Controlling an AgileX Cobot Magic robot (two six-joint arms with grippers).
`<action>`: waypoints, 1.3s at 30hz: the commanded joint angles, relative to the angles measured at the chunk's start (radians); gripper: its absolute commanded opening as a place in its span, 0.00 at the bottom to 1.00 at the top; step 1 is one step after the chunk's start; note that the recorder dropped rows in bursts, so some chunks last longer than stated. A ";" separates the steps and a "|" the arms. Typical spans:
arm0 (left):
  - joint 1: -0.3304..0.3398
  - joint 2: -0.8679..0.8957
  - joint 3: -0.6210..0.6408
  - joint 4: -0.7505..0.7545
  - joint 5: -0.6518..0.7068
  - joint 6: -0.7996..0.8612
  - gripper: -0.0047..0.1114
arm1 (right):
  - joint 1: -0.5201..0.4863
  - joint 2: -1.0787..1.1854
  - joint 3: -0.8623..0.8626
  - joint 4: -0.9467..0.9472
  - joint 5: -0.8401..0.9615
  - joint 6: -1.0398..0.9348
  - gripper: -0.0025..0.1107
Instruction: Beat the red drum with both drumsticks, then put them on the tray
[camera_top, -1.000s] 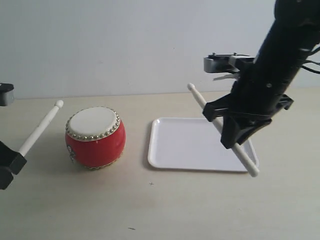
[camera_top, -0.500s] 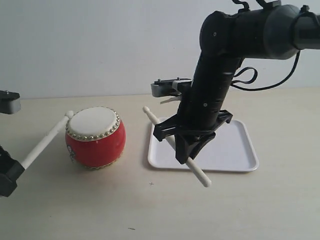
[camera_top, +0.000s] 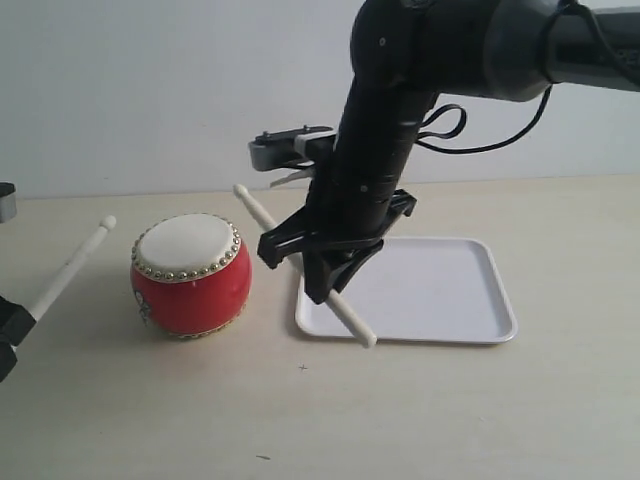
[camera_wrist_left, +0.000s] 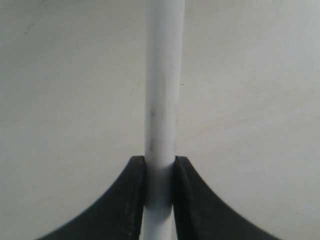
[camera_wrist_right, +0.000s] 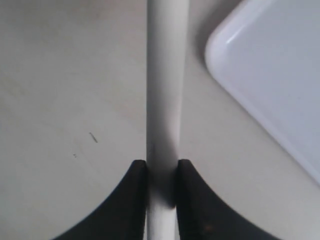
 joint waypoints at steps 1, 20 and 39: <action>0.027 -0.003 0.007 -0.059 -0.016 0.025 0.04 | 0.047 0.031 -0.011 -0.013 -0.002 0.002 0.02; 0.027 -0.081 0.086 -0.054 -0.100 0.028 0.04 | 0.075 0.139 -0.139 0.093 -0.002 0.091 0.02; -0.036 0.194 -0.173 -0.088 0.190 0.120 0.04 | -0.029 -0.085 -0.032 0.030 -0.002 0.084 0.02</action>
